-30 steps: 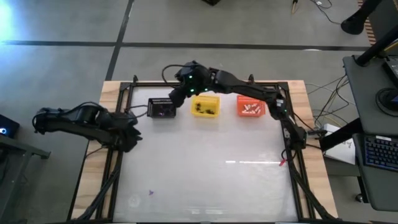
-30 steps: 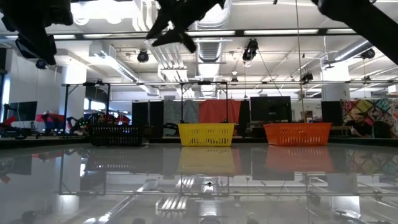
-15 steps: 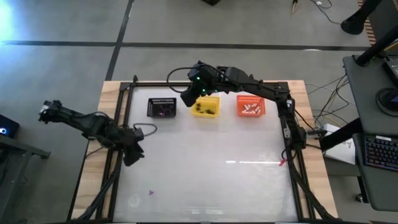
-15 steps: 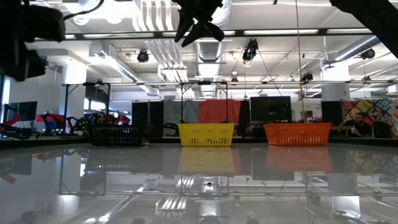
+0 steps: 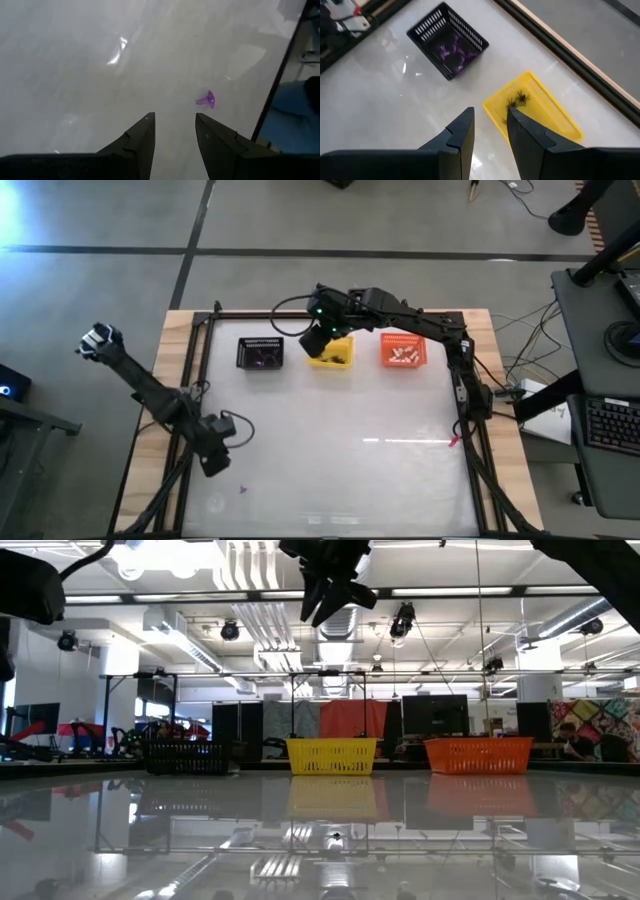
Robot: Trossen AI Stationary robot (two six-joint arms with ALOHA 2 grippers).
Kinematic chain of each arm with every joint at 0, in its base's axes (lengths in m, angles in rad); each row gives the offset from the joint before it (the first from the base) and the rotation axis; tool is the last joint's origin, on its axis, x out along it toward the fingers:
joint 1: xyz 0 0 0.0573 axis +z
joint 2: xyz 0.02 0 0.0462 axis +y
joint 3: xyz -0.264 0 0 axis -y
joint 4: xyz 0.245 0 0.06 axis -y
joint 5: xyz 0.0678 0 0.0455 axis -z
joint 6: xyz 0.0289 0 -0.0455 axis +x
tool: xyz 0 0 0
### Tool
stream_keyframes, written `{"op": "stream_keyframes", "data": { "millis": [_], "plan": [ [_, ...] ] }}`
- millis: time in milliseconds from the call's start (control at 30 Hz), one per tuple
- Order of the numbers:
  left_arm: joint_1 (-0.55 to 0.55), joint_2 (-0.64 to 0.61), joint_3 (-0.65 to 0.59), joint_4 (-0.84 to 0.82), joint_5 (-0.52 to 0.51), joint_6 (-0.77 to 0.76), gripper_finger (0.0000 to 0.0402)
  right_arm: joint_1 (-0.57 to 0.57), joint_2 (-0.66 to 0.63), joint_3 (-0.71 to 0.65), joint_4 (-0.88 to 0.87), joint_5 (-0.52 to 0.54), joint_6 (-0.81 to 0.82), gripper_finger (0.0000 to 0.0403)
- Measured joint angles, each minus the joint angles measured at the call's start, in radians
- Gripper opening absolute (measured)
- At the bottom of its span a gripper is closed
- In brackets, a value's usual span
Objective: Sort Halloween decoration
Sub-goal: Put the violet hat toy into the black bin
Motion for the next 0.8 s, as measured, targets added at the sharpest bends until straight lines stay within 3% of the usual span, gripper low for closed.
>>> {"op": "stream_keyframes", "data": {
  "millis": [200,433,800],
  "plan": [
    [-0.036,0.147,0.024,0.021,-0.004,-0.045,0.0123,0.002,0.0,0.0,-0.023,0.0,-0.002,0.0107],
    [-0.047,0.294,0.046,0.235,-0.005,-0.063,0.0123,0.002,0.0,0.0,-0.023,-0.003,-0.023,0.0107],
    [-0.088,0.496,0.16,0.244,-0.002,-0.097,0.0123,0.011,0.0,0.0,-0.053,-0.01,-0.044,0.0107]
  ]
}}
